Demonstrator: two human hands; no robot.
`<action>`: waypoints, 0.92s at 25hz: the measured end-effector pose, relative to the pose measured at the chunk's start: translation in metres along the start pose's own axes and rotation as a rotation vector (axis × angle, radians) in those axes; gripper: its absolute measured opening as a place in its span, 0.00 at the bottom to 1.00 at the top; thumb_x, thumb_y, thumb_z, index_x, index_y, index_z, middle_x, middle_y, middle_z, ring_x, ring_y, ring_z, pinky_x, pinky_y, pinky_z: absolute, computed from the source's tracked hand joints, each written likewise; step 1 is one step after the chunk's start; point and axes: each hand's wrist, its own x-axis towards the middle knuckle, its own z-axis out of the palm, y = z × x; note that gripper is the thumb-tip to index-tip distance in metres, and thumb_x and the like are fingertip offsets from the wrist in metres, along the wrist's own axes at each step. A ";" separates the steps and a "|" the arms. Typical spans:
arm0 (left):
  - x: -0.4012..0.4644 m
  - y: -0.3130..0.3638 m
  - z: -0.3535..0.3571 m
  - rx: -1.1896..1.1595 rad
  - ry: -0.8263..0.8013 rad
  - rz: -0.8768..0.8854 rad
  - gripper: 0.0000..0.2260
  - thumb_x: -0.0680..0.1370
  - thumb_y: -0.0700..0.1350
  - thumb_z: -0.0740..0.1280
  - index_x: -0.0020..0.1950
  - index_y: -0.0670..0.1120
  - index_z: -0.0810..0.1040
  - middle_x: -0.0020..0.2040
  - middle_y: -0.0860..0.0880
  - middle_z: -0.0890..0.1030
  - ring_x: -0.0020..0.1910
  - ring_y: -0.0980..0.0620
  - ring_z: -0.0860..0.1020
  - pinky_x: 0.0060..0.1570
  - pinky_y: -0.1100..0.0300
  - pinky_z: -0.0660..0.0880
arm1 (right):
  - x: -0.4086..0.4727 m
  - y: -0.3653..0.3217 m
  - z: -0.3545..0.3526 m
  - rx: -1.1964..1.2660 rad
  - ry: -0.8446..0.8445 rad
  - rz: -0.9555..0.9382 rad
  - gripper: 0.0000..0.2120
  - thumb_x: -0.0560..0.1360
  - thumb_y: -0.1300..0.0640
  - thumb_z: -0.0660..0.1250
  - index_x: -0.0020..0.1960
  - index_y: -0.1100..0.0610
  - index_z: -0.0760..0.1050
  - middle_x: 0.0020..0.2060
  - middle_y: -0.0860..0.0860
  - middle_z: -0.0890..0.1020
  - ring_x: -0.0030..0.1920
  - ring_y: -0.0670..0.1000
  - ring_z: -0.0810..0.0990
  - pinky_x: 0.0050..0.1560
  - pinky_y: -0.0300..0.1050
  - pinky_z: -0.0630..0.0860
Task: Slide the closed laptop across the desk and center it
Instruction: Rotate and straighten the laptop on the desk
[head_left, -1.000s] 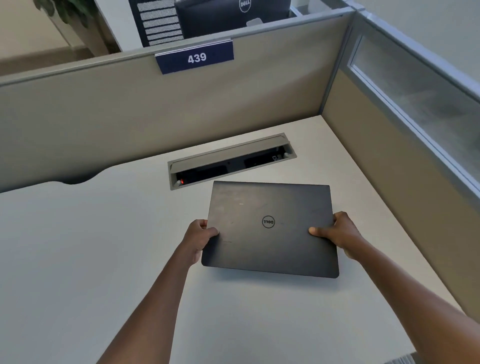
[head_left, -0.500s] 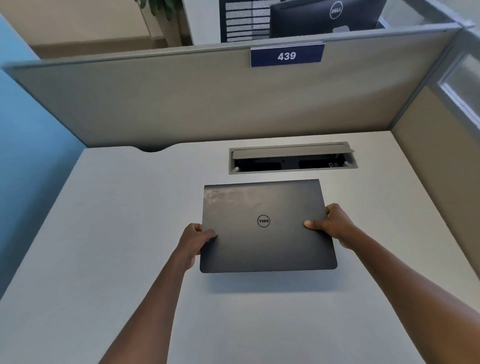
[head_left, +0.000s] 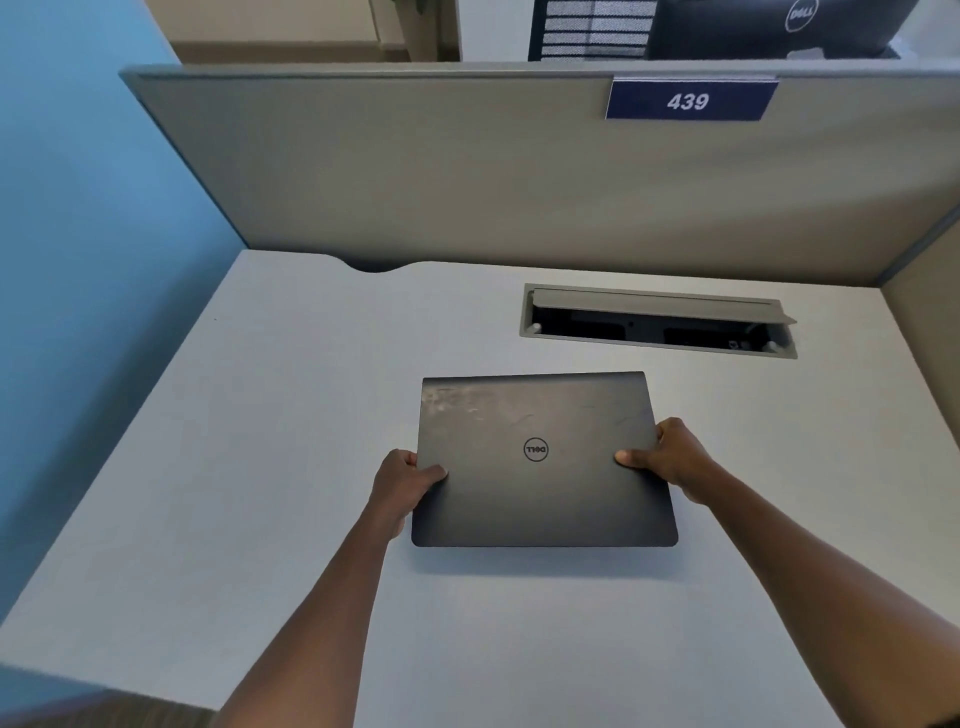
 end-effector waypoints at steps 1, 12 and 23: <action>-0.001 -0.004 0.001 0.003 0.004 -0.003 0.14 0.67 0.47 0.74 0.45 0.40 0.76 0.43 0.43 0.82 0.40 0.46 0.77 0.42 0.53 0.71 | 0.003 -0.003 0.001 -0.017 -0.013 -0.002 0.33 0.62 0.52 0.83 0.59 0.65 0.73 0.54 0.60 0.82 0.54 0.62 0.82 0.58 0.60 0.79; 0.002 -0.046 0.020 0.041 0.133 -0.054 0.15 0.69 0.48 0.76 0.46 0.42 0.74 0.45 0.46 0.82 0.44 0.45 0.79 0.44 0.50 0.77 | 0.048 -0.023 0.009 -0.183 -0.076 -0.066 0.28 0.64 0.54 0.82 0.55 0.66 0.74 0.51 0.61 0.83 0.53 0.63 0.82 0.58 0.59 0.79; 0.008 -0.043 0.035 0.207 0.221 -0.062 0.17 0.70 0.49 0.75 0.49 0.38 0.77 0.44 0.47 0.82 0.47 0.44 0.80 0.42 0.55 0.74 | 0.071 -0.012 0.021 -0.291 0.013 -0.083 0.28 0.67 0.51 0.80 0.58 0.62 0.72 0.54 0.59 0.81 0.54 0.61 0.79 0.51 0.51 0.75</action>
